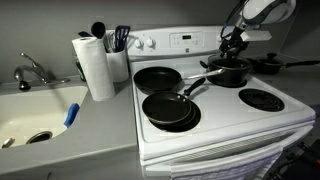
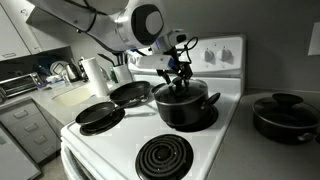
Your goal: Press the button on the stove then put the lid on the stove then press the button on the stove
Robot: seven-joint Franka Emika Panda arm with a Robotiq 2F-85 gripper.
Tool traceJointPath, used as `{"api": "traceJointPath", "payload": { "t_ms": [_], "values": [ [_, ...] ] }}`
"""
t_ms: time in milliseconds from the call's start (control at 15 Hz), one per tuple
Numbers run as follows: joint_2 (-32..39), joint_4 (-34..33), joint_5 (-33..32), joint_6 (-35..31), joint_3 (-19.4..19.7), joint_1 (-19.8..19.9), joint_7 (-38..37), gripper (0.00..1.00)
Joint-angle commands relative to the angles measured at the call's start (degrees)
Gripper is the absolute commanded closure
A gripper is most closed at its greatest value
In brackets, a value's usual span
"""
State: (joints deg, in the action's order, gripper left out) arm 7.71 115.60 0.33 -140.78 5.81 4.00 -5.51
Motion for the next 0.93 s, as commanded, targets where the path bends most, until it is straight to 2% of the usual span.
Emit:
{"api": "traceJointPath", "payload": {
  "t_ms": [0,333,533,867],
  "values": [
    [1.17,-1.10,1.87,-0.77,-0.42,0.85,2.40,0.31],
    [0.51,-1.65,1.09,0.45,-0.24,1.07,1.79,0.69],
    [-0.44,-2.16,0.84,2.76,-0.66,0.71,2.47,0.86],
    [-3.01,-3.88,-3.98,7.70,-0.50,-0.28,1.77,0.86]
  ]
}}
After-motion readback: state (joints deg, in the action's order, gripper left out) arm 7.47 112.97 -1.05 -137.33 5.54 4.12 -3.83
